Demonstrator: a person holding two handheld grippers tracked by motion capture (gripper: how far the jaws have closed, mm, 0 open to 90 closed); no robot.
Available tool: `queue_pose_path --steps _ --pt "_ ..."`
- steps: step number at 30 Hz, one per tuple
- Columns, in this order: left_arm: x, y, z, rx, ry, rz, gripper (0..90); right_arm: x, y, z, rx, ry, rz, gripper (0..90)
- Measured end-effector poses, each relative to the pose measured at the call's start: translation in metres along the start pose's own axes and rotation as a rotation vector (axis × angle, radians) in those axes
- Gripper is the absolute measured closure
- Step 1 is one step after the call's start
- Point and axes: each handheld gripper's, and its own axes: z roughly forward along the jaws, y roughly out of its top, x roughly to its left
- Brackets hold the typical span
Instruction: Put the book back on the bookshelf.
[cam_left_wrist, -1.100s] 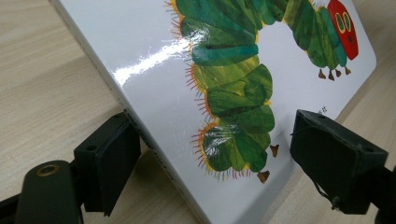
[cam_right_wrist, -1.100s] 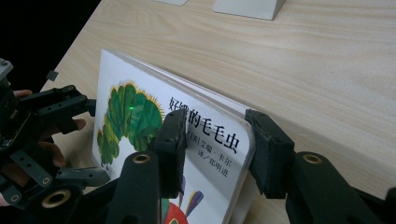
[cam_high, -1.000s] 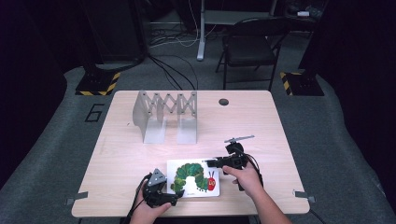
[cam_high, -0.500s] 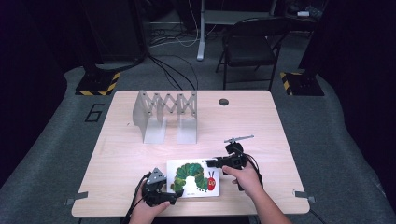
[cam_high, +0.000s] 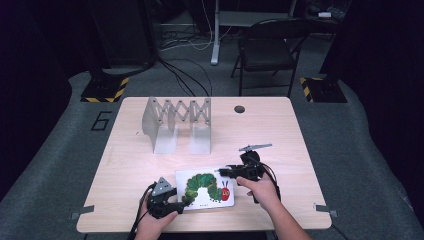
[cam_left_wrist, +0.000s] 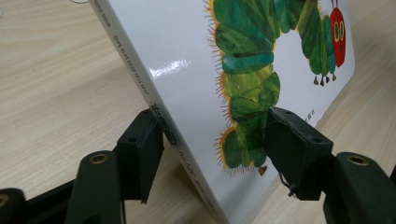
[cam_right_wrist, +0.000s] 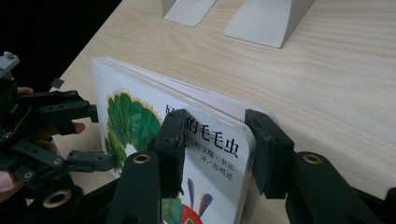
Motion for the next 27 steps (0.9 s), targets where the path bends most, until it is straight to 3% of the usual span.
queue_pose_path --steps 5,6,19,27 --pt "0.003 0.002 -0.005 -0.013 0.017 -0.005 43.8 0.005 0.002 -0.003 -0.012 0.012 -0.010 59.3" --pt "0.004 0.003 -0.005 -0.015 0.024 0.012 44.7 0.006 0.003 -0.004 -0.014 0.017 -0.022 59.2" --pt "0.008 0.008 -0.016 -0.041 0.088 0.050 51.7 0.023 0.009 -0.010 -0.034 0.042 -0.083 55.9" --pt "0.007 0.010 -0.019 -0.045 0.120 0.088 55.4 0.023 0.009 -0.009 -0.041 0.064 -0.069 51.9"
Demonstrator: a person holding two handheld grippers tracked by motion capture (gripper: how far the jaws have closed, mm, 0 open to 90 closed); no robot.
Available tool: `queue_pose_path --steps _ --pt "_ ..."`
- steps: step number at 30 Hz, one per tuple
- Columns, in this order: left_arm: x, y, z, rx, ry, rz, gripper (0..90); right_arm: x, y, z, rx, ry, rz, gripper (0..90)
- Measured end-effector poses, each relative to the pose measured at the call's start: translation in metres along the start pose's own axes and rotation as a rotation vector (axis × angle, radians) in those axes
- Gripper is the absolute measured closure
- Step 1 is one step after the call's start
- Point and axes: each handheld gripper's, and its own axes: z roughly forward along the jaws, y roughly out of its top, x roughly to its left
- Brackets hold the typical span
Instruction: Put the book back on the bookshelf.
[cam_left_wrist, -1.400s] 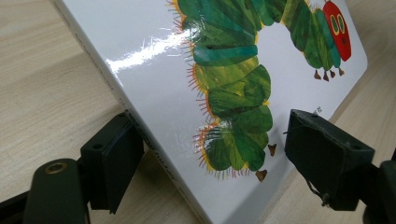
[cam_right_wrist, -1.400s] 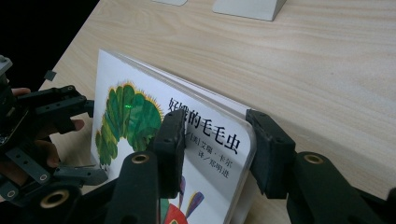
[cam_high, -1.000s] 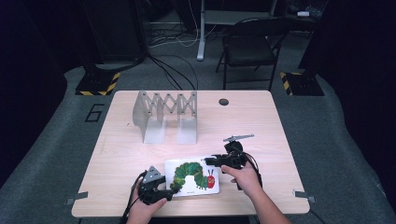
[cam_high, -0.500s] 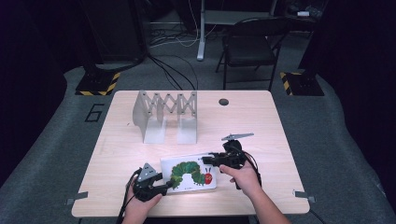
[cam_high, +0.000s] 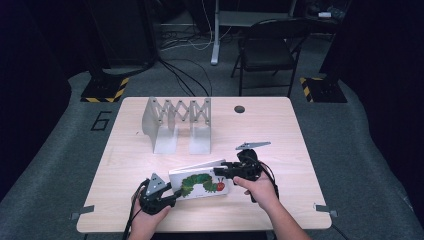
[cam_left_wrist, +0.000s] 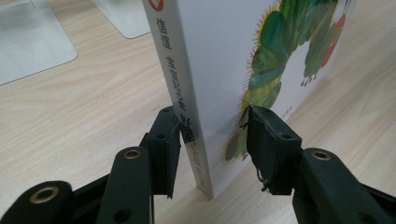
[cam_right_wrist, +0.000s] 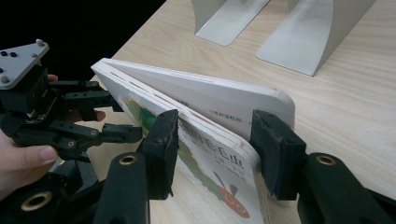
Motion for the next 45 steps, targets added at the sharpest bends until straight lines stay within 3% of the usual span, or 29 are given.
queue_pose_path --steps 25,37,45 --pt "-0.004 -0.003 -0.001 -0.004 -0.007 0.049 57.7 -0.002 -0.004 0.000 0.037 -0.011 -0.037 44.3" --pt "-0.001 0.000 -0.002 -0.010 -0.063 0.041 55.0 -0.010 -0.014 -0.002 0.061 -0.044 -0.033 44.3" --pt "-0.008 0.004 -0.004 -0.016 -0.109 0.079 56.3 -0.016 -0.019 -0.007 0.060 -0.060 -0.014 44.2"
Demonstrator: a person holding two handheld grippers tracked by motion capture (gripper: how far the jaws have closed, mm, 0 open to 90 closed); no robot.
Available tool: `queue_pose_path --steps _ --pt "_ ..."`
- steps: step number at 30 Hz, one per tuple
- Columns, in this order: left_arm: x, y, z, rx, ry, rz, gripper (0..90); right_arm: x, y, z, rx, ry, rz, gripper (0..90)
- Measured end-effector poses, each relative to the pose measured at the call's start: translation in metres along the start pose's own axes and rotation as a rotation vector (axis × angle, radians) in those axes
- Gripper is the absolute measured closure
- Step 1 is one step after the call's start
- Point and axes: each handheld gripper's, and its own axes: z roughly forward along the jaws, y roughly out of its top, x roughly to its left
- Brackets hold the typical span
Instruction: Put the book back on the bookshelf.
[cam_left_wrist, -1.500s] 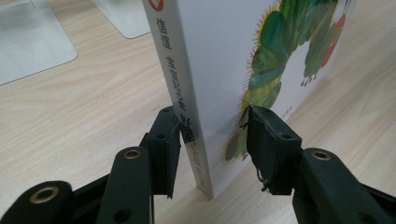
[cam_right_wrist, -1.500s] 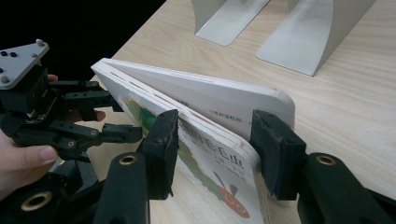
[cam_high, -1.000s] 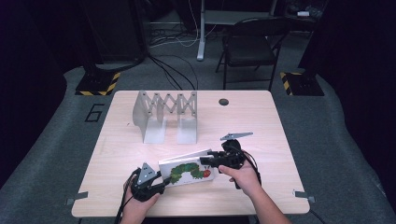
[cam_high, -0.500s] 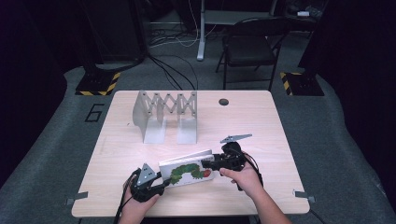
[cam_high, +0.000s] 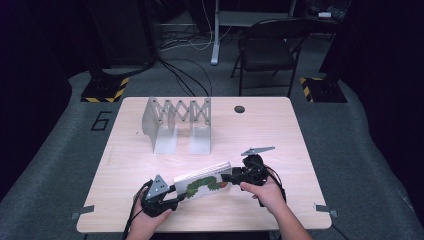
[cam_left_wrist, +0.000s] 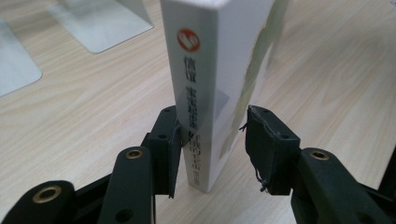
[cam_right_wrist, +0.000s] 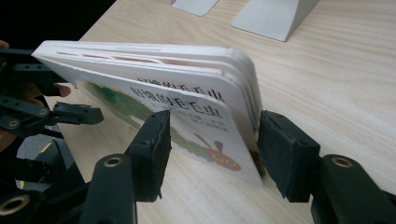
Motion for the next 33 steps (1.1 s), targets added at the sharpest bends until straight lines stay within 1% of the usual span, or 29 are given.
queue_pose_path --steps 1,2,3,4,5,6,8,9,10,11,12,13,14,17,18,19,20,21,22,23,24,25,26,28,29,30,32,33 --pt "-0.001 0.001 0.000 -0.007 0.005 0.007 56.1 -0.001 -0.001 0.000 0.001 -0.003 0.002 44.2" --pt "-0.001 0.002 -0.001 -0.003 -0.006 0.017 56.1 -0.002 -0.001 -0.001 0.001 -0.006 0.000 44.2" --pt "-0.002 0.003 -0.001 -0.019 -0.007 0.014 56.1 -0.003 -0.002 -0.001 -0.001 -0.005 0.000 44.3" --pt "-0.002 0.004 -0.002 -0.011 -0.013 0.015 55.7 -0.003 -0.002 -0.002 0.002 -0.007 0.013 44.2" --pt "-0.002 0.004 -0.001 -0.014 -0.011 0.011 55.6 -0.004 -0.003 -0.002 0.002 -0.008 0.014 44.2" --pt "-0.002 0.004 0.000 -0.021 -0.004 0.010 55.6 -0.004 -0.003 -0.002 0.002 -0.011 0.009 44.2" --pt "-0.001 0.005 0.000 -0.032 -0.009 0.009 55.6 -0.004 -0.004 -0.002 0.008 -0.017 0.023 44.2" --pt "0.000 0.007 0.000 -0.036 -0.014 0.019 55.6 -0.004 -0.005 -0.002 0.009 -0.018 0.027 44.2" --pt "0.000 0.007 0.001 -0.046 -0.014 0.010 55.5 -0.005 -0.006 -0.002 0.009 -0.022 0.027 44.3" --pt "0.000 0.008 0.001 -0.048 -0.016 0.014 55.0 -0.006 -0.006 -0.002 0.010 -0.022 0.025 44.2" --pt "0.001 0.009 0.001 -0.045 -0.028 0.013 53.6 -0.006 -0.007 -0.002 0.009 -0.024 0.025 44.2" --pt "0.001 0.010 0.003 -0.049 -0.029 0.008 52.4 -0.006 -0.007 -0.002 0.012 -0.026 0.035 44.3" --pt "0.001 0.010 0.004 -0.053 -0.023 0.004 50.6 -0.007 -0.008 -0.003 0.010 -0.030 0.025 44.4" --pt "0.002 0.012 0.006 -0.045 -0.033 0.004 48.4 -0.006 -0.010 -0.003 0.009 -0.034 0.038 44.4" --pt "0.002 0.012 0.008 -0.054 -0.028 0.000 48.0 -0.007 -0.011 -0.003 0.010 -0.035 0.029 44.4" --pt "0.002 0.013 0.008 -0.054 -0.027 0.006 47.8 -0.006 -0.011 -0.003 0.009 -0.038 0.033 44.5" --pt "0.003 0.014 0.008 -0.041 -0.044 0.010 47.8 -0.006 -0.011 -0.004 0.008 -0.037 0.032 44.6" --pt "0.002 0.014 0.010 -0.047 -0.040 0.013 47.8 -0.006 -0.012 -0.004 0.008 -0.039 0.040 44.8" --pt "0.002 0.014 0.010 -0.041 -0.048 0.008 47.8 -0.006 -0.013 -0.005 0.005 -0.042 0.041 45.1" --pt "0.002 0.015 0.012 -0.048 -0.043 0.011 47.8 -0.006 -0.013 -0.005 0.000 -0.045 0.042 45.2" --pt "0.002 0.015 0.012 -0.047 -0.047 0.011 47.8 -0.007 -0.013 -0.006 -0.004 -0.048 0.037 45.3" --pt "0.003 0.016 0.012 -0.044 -0.053 0.016 47.8 -0.006 -0.013 -0.006 -0.006 -0.049 0.042 45.3" --pt "0.003 0.016 0.013 -0.051 -0.046 0.016 47.8 -0.006 -0.013 -0.006 -0.007 -0.051 0.043 45.5" --pt "0.004 0.017 0.014 -0.059 -0.062 0.010 47.8 -0.006 -0.013 -0.006 -0.012 -0.054 0.042 45.6" --pt "0.004 0.017 0.014 -0.059 -0.062 0.010 47.7 -0.006 -0.013 -0.006 -0.012 -0.054 0.042 45.6" --pt "0.005 0.018 0.014 -0.052 -0.072 0.012 47.7 -0.007 -0.014 -0.005 -0.012 -0.058 0.042 45.8" --pt "0.006 0.019 0.016 -0.047 -0.080 0.011 47.8 -0.007 -0.014 -0.005 -0.010 -0.061 0.039 45.9" --pt "0.006 0.019 0.017 -0.045 -0.081 0.018 47.8 -0.008 -0.015 -0.004 -0.008 -0.062 0.033 45.9"
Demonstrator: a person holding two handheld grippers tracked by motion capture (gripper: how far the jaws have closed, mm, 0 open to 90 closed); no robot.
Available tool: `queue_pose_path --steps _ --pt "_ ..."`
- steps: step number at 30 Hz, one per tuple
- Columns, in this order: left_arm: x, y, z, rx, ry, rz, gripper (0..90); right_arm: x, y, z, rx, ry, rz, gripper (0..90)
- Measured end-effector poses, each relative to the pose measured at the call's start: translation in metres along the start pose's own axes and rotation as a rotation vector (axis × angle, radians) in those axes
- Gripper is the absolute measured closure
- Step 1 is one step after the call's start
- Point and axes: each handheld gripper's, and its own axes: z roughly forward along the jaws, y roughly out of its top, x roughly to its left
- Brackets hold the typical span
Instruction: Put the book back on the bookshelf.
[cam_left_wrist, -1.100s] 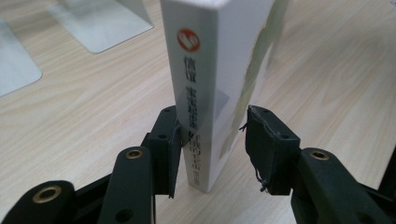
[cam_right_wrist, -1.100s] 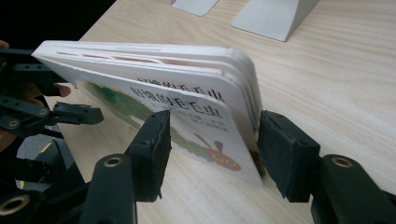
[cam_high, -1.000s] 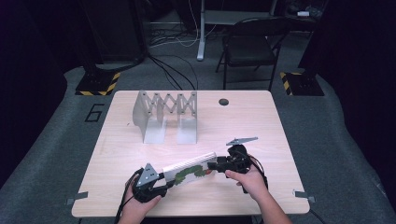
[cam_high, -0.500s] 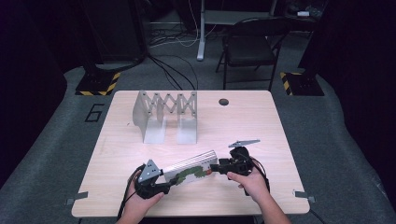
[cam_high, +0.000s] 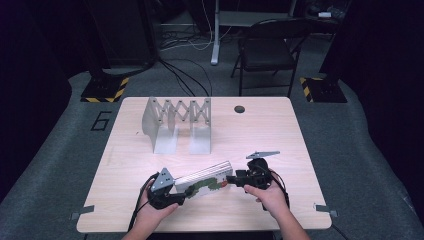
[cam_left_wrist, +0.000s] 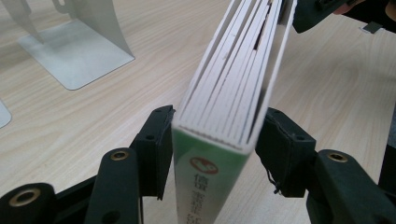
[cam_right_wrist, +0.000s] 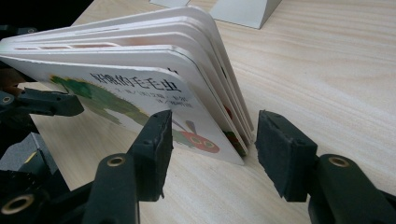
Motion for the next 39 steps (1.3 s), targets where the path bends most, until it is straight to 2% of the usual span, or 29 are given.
queue_pose_path --steps 4,11,13,18,20,23,30,35,39 --pt "0.000 0.001 0.004 -0.018 -0.011 -0.014 47.8 0.000 -0.001 0.000 -0.003 -0.004 0.009 46.0" --pt "0.001 0.005 0.010 -0.015 -0.034 0.010 48.0 -0.002 -0.003 -0.002 -0.002 -0.014 0.013 46.1" --pt "0.001 0.006 0.011 -0.006 -0.050 0.001 48.1 -0.002 -0.004 -0.002 -0.005 -0.015 0.015 46.1" --pt "0.002 0.009 0.015 -0.014 -0.049 0.007 47.9 -0.003 -0.006 -0.004 -0.010 -0.022 0.017 46.3" --pt "0.003 0.010 0.015 -0.012 -0.067 0.006 47.9 -0.003 -0.006 -0.005 -0.011 -0.025 0.019 46.3" --pt "0.003 0.011 0.016 -0.017 -0.062 0.006 48.1 -0.003 -0.008 -0.006 -0.016 -0.027 0.019 46.3" --pt "0.003 0.016 0.017 0.007 -0.083 0.034 52.1 -0.003 -0.010 -0.008 -0.019 -0.031 0.026 46.3" --pt "0.001 0.016 0.017 0.002 -0.088 0.027 56.3 -0.004 -0.011 -0.009 -0.019 -0.033 0.025 46.3" --pt "-0.001 0.016 0.016 0.007 -0.088 0.036 57.2 -0.004 -0.011 -0.009 -0.019 -0.034 0.021 46.3"
